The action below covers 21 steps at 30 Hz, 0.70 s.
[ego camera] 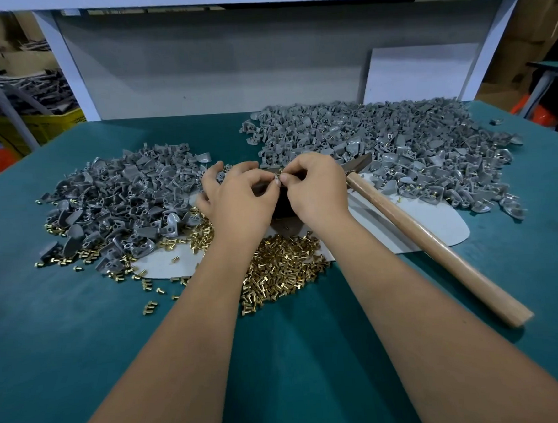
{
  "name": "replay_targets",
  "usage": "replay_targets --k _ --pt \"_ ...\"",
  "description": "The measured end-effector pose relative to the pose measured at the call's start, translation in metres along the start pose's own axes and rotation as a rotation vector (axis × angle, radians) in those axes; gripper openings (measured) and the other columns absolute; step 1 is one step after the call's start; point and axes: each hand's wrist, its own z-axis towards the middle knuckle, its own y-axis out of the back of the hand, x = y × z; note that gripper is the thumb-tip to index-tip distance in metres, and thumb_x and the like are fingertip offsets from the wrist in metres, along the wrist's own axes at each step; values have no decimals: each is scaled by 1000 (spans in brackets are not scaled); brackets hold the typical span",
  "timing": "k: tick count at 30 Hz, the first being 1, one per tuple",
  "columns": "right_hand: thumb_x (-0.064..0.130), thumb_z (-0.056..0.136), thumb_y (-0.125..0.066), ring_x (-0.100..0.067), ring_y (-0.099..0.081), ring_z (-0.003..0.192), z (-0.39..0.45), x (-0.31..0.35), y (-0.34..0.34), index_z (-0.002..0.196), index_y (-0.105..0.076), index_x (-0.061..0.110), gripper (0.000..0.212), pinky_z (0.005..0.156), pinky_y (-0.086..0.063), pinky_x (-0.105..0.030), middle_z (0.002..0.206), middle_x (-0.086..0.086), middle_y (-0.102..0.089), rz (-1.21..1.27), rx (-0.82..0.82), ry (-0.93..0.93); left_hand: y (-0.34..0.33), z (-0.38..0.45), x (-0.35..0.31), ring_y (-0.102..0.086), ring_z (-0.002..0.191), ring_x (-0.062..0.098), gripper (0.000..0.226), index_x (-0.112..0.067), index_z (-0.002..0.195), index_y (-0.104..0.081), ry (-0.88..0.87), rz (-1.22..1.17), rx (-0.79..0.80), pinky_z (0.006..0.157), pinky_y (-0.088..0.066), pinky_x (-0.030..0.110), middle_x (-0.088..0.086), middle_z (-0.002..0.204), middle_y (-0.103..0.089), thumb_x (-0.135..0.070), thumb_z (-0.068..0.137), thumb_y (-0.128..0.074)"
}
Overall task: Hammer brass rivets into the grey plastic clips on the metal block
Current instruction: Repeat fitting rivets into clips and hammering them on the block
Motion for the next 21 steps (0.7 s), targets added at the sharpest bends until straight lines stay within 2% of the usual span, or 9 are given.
replay_targets --k 2,8,11,14,21 --pt "16 86 -66 -17 -59 84 0 0 0 70 -60 28 21 82 -50 -39 73 12 -57 -7 12 4 0 0 -1 -14 142 16 11 -42 92 -72 2 2 7 105 -11 42 -22 134 -55 -47 90 -63" --pt "16 88 -62 -21 -54 99 -5 -6 -2 83 -67 19 8 91 -43 -45 93 5 -64 -1 8 87 3 1 0 -11 142 14 13 -43 92 -72 6 19 26 102 -10 45 -22 137 -52 -50 89 -62" --pt "19 92 -56 -17 -55 97 -5 -8 2 89 -68 20 12 88 -46 -43 94 6 -64 85 25 73 5 0 -1 -11 142 16 14 -41 94 -74 4 12 35 104 -9 45 -22 139 -51 -48 90 -62" --pt "21 95 -50 -9 -56 91 -3 -11 8 97 -67 25 18 83 -50 -36 95 9 -64 159 -73 32 4 1 -2 -10 143 15 16 -38 95 -75 6 -15 47 106 -7 44 -23 141 -49 -46 91 -62" --pt "13 93 -49 -14 -54 101 5 -25 26 106 -68 23 26 88 -48 -35 105 6 -64 -118 -211 50 3 0 -2 -8 140 8 12 -37 90 -73 52 -105 65 111 -4 43 -23 138 -49 -44 91 -63"
